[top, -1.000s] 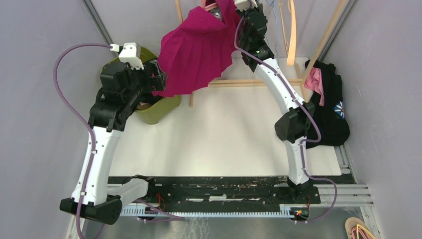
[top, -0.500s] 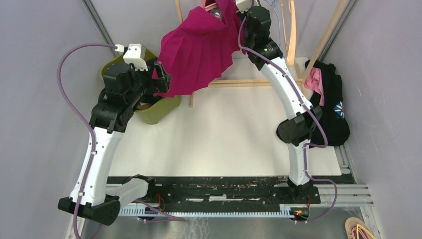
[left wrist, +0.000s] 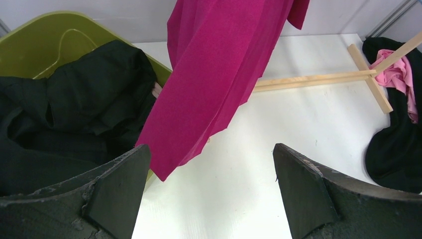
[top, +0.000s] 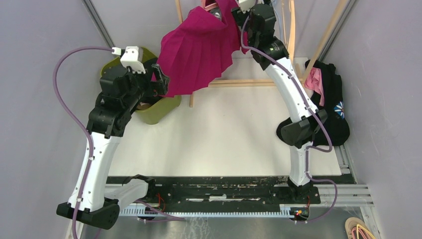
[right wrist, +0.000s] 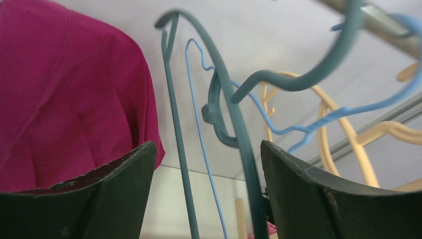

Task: Remove the skirt from the hanger
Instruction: Place the hanger at the clothesline, then pick up the hanger from the clothesline.

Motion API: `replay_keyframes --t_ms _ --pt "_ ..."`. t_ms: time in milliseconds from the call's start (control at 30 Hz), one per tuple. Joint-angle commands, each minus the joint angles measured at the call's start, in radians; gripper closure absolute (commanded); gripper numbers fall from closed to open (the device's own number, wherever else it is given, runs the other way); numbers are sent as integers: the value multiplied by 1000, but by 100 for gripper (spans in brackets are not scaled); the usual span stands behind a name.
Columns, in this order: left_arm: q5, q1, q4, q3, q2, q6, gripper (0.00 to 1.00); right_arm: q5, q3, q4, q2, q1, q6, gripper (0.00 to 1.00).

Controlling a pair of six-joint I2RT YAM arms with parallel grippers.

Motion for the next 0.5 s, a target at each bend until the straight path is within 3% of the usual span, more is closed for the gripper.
replay_keyframes --t_ms 0,300,433,467 --pt "-47 -5 16 -25 -20 25 1 -44 5 35 -167 -1 44 16" --pt "-98 -6 44 -112 -26 72 1 -58 -96 63 -364 2 61 18" --pt "-72 -7 60 -110 -24 70 1 -106 -45 -18 -383 9 172 46" --pt "-67 -7 60 -99 -23 70 1 -120 -54 -23 -390 11 207 49"
